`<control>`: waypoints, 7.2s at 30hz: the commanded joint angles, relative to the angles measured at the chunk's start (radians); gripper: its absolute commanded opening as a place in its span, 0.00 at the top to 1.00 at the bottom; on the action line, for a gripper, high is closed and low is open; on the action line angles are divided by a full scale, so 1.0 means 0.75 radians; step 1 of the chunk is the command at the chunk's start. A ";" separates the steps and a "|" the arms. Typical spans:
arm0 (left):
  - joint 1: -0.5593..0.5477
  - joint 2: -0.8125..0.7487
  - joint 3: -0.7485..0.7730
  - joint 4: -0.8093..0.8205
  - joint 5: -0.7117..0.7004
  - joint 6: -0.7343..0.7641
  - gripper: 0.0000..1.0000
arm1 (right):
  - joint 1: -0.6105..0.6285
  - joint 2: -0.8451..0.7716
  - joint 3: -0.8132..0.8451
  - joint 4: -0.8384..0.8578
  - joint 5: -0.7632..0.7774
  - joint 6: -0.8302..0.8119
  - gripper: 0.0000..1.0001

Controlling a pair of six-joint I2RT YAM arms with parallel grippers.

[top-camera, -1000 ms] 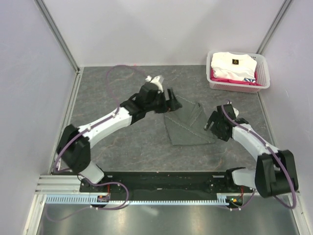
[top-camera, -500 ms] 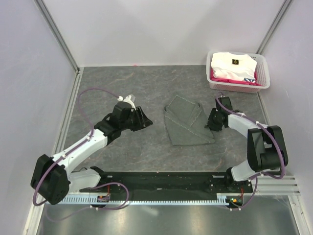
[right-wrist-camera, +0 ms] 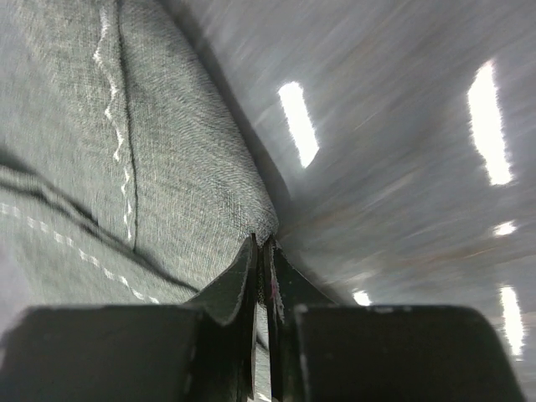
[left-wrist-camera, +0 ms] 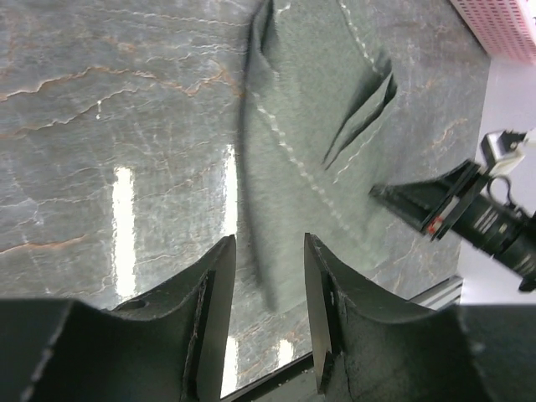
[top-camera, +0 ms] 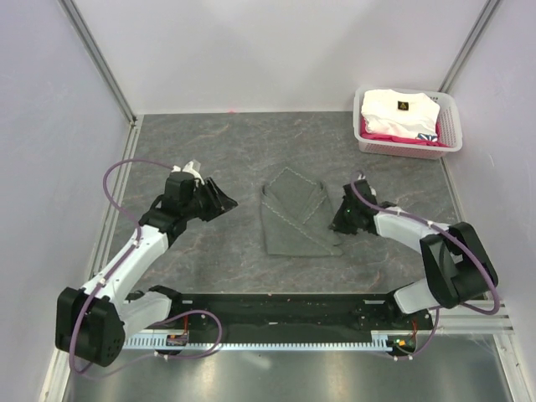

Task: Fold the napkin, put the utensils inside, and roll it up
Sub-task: Fold the napkin, then roll the napkin with the utensil

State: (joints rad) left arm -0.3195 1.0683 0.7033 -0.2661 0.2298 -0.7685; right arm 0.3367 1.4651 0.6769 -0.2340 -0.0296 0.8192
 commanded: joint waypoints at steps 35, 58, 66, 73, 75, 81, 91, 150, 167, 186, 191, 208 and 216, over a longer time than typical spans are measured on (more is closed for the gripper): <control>0.131 -0.289 -0.099 -0.271 0.170 0.069 0.47 | 0.876 -0.638 -0.416 -0.132 0.299 1.045 0.28; 0.129 -0.410 -0.165 -0.324 0.148 0.031 0.48 | 0.879 -0.481 -0.475 0.081 0.258 1.058 0.60; 0.129 -0.420 -0.173 -0.339 0.131 0.043 0.48 | 0.879 -0.397 -0.399 0.093 0.256 0.945 0.73; 0.129 -0.428 -0.181 -0.347 0.115 0.049 0.48 | 0.879 -0.440 -0.332 0.089 0.309 0.876 0.97; 0.129 -0.430 -0.183 -0.351 0.113 0.051 0.48 | 0.876 -0.428 -0.283 0.065 0.332 0.782 1.00; 0.129 -0.428 -0.187 -0.349 0.105 0.049 0.49 | 0.817 -0.338 -0.040 -0.093 0.403 0.512 1.00; 0.129 -0.426 -0.197 -0.341 0.094 0.045 0.50 | 0.672 -0.225 0.141 -0.197 0.406 0.280 1.00; -0.134 0.126 -0.484 0.408 0.262 -0.229 0.39 | 0.676 -0.407 0.003 -0.257 0.420 0.198 0.24; -0.169 0.275 -0.435 0.488 0.252 -0.233 0.55 | 0.885 -0.327 0.153 -0.222 0.528 -0.031 0.22; -0.169 0.130 -0.345 0.363 0.278 -0.337 0.98 | 1.379 0.046 0.426 -0.109 0.964 -0.434 0.20; -0.169 0.128 -0.336 0.308 0.309 -0.370 0.98 | 1.496 0.200 0.543 -0.113 1.145 -0.513 0.20; -0.169 0.065 -0.328 0.234 0.305 -0.383 0.98 | 1.537 0.442 0.552 0.044 1.273 -0.658 0.20; -0.169 0.030 -0.324 0.197 0.295 -0.393 0.98 | 1.515 0.513 0.525 0.085 1.310 -0.665 0.21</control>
State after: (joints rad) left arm -0.4450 1.1206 0.4217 -0.1024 0.4473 -1.0306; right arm 1.4872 1.8294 1.0801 -0.2104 0.9154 0.3325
